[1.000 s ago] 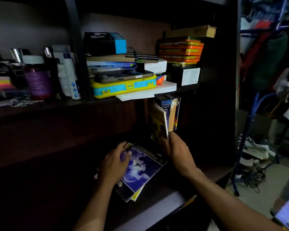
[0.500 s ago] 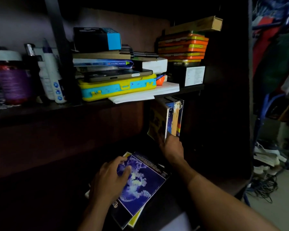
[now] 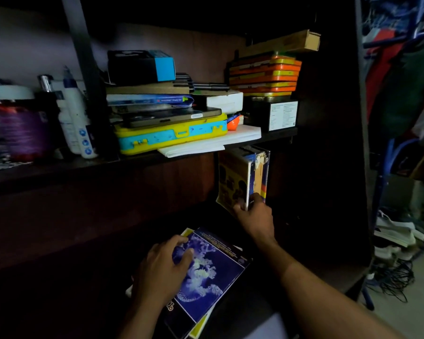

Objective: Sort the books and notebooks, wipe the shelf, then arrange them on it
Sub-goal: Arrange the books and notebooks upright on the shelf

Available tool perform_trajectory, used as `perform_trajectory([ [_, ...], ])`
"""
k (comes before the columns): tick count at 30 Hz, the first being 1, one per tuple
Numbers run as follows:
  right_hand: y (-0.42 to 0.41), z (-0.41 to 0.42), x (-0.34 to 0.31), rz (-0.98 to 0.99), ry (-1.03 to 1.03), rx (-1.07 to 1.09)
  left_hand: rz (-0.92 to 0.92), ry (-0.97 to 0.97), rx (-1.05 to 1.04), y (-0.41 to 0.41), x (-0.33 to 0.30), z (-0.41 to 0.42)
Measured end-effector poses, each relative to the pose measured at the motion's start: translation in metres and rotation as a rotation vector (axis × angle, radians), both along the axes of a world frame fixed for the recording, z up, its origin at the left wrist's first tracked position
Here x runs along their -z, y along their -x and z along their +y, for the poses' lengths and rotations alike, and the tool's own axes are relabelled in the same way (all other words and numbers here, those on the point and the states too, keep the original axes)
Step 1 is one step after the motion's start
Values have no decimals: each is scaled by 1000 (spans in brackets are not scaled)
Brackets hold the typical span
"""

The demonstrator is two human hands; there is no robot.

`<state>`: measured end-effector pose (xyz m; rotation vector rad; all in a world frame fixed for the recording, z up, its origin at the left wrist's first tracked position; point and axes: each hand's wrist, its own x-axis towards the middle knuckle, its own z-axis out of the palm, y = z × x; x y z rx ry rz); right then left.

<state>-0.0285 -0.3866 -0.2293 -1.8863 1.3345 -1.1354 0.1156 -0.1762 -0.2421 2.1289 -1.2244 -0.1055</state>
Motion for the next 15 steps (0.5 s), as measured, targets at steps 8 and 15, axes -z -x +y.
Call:
perform_trajectory([
  [8, -4, 0, 6, -31, 106, -153, -15, -2, -2, 0, 0, 2],
  [15, -6, -5, 10, 3, 105, -202, -63, 9, -84, 3, -4, 2],
])
